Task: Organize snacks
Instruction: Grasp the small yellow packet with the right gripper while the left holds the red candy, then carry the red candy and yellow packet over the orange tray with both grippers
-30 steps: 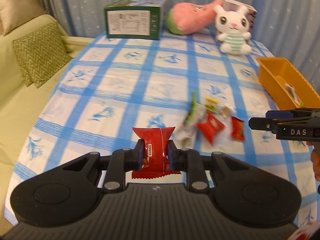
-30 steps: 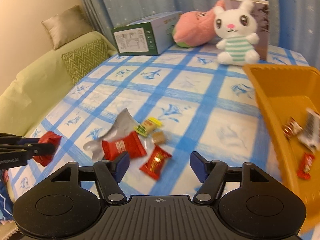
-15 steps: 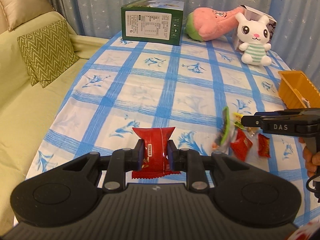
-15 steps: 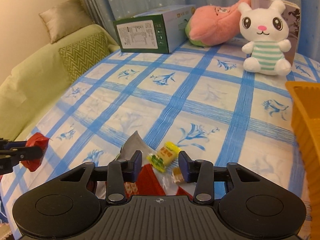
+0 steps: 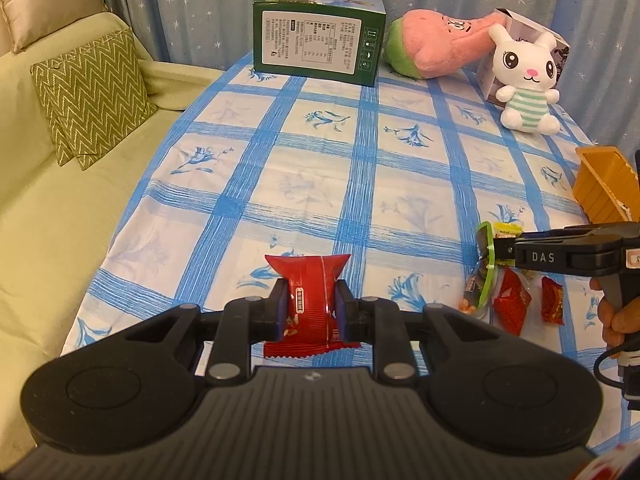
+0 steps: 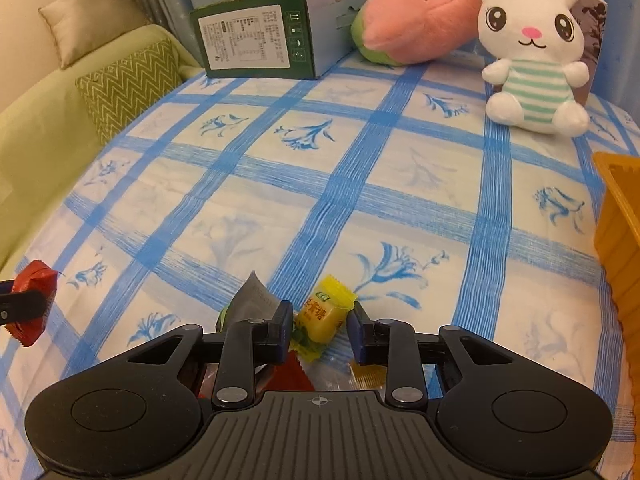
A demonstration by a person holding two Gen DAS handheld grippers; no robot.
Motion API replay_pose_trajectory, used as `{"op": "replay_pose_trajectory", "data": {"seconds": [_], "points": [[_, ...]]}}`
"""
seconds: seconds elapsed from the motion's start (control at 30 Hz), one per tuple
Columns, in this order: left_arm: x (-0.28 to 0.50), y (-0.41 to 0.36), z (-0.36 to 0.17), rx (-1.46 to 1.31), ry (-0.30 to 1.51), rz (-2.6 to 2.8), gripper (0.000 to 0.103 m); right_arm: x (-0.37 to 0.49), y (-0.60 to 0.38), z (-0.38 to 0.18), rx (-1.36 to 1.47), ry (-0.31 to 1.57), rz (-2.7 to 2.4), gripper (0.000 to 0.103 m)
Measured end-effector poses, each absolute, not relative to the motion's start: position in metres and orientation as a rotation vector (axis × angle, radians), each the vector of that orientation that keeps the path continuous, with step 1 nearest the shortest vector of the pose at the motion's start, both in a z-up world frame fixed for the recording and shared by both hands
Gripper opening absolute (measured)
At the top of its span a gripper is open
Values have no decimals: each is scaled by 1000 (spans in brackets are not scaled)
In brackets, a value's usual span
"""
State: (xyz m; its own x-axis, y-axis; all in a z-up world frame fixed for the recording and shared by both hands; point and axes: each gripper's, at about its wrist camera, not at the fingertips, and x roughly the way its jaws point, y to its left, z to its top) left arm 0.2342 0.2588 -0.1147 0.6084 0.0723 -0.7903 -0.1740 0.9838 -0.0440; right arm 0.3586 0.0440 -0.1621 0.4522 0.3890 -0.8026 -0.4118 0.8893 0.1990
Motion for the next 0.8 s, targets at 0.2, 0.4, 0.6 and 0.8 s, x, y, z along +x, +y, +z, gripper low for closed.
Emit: {"op": "replay_pose_trajectory", "data": {"seconds": [0.2,0.4,0.6,0.8], "points": [[236,262,-115,-121,908,142,22,361,48,-163,-36,973,503,12],[238,267,-113,-117,902,143,22,360,45,-159,-18,954,507,12],[237,260,-106,-104,888,130,22,356,38,-147,3,928,514,12],[235,244,-96,-91,867,108,22,345,23,-130,40,897,526,12]]}}
